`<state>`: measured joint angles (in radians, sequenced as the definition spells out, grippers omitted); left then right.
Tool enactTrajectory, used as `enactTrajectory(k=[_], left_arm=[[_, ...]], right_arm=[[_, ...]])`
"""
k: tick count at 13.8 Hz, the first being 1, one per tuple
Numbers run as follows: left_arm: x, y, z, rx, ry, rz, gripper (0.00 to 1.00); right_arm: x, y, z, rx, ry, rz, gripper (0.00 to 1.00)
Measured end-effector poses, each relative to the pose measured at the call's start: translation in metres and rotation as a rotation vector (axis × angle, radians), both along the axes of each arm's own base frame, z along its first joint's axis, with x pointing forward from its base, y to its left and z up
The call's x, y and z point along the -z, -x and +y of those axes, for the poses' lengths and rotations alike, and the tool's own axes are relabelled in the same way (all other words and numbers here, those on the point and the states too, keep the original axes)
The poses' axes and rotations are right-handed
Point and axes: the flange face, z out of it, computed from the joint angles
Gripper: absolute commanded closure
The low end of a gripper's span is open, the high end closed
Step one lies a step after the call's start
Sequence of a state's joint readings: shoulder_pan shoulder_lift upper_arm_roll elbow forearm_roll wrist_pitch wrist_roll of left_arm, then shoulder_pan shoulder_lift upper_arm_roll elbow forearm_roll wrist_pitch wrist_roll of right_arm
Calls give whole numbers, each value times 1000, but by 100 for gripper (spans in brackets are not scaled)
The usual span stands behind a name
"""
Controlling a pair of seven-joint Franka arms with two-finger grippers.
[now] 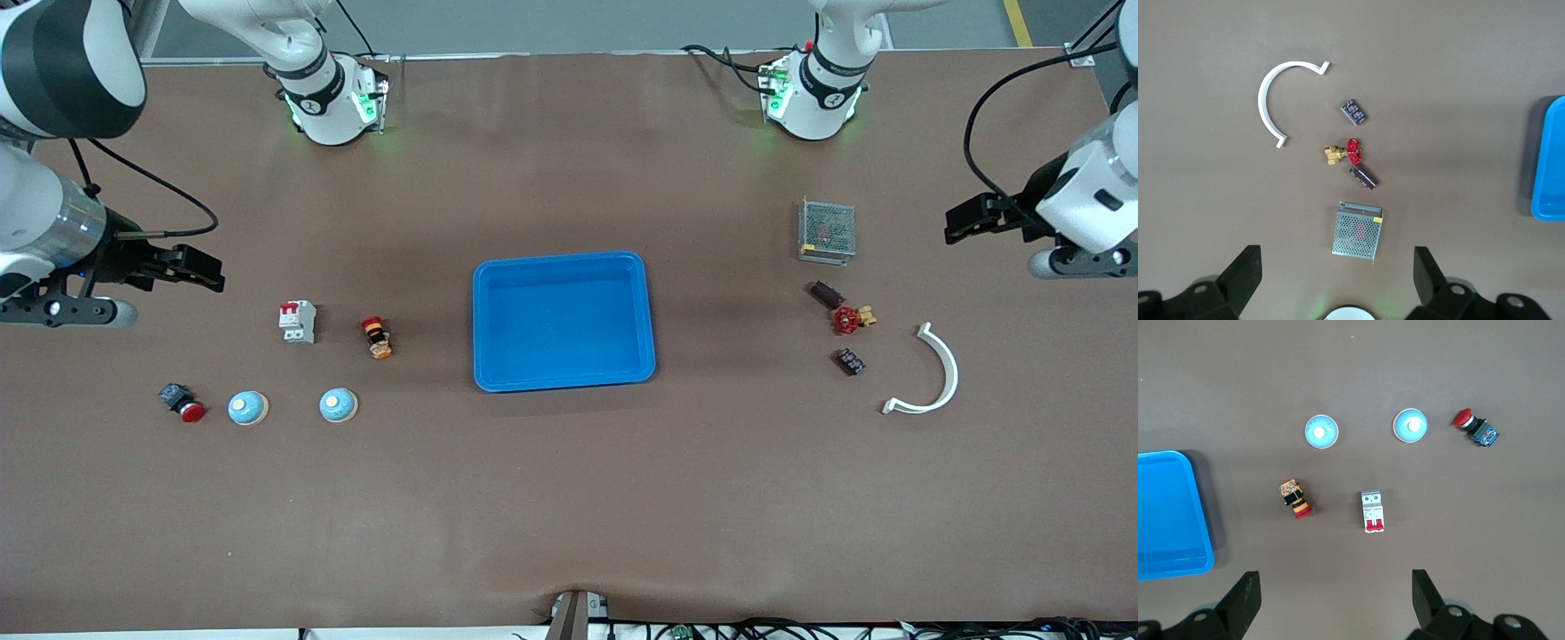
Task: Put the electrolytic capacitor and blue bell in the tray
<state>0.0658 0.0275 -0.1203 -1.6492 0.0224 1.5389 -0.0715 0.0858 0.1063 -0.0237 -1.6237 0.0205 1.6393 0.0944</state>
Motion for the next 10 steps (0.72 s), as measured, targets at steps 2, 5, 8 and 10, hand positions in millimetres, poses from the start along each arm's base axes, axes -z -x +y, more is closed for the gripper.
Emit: enactTrajectory(k=[2, 5, 8, 10], left_arm=[[14, 0, -2, -42, -7, 8, 0], [24, 0, -12, -55, -11, 9, 0], [21, 0, -13, -54, -10, -7, 0], [9, -1, -13, -49, -16, -37, 0]], right_arm=[[9, 1, 1, 0, -2, 10, 0], [21, 1, 3, -2, -3, 6, 0], [53, 2, 11, -2, -5, -12, 0], [95, 8, 30, 44, 1, -16, 0]])
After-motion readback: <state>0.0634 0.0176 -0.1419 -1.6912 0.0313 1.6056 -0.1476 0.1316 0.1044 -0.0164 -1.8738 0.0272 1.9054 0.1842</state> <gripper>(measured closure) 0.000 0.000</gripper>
